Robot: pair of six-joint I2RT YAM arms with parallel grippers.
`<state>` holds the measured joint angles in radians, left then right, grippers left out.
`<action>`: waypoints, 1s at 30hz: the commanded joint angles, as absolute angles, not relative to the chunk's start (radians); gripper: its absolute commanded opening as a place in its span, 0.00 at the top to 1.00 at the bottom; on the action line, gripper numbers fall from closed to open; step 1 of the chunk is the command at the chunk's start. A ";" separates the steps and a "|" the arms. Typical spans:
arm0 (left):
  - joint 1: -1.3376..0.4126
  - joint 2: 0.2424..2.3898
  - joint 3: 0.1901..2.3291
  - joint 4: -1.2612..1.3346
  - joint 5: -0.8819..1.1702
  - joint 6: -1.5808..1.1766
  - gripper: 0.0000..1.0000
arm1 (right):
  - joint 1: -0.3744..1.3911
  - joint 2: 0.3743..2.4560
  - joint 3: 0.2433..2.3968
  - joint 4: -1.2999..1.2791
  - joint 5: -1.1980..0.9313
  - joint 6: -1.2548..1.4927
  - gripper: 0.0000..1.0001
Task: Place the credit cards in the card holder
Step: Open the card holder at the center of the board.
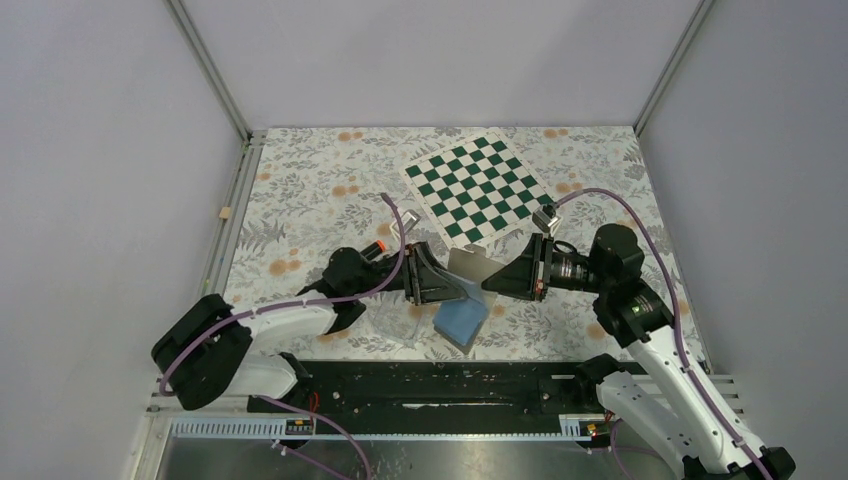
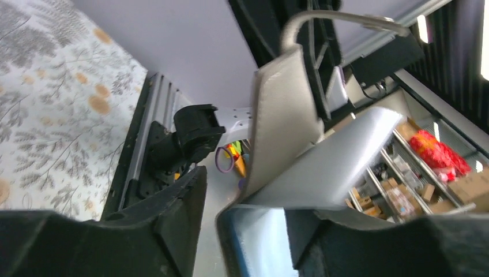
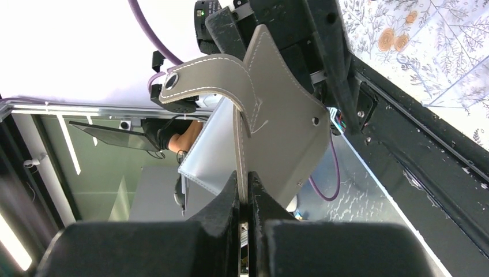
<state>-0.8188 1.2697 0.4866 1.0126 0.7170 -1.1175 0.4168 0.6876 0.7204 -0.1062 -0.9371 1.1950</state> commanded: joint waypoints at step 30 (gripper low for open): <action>-0.814 1.148 1.033 -0.438 0.473 -0.619 1.00 | 0.414 0.771 1.237 -0.961 -0.515 0.398 0.01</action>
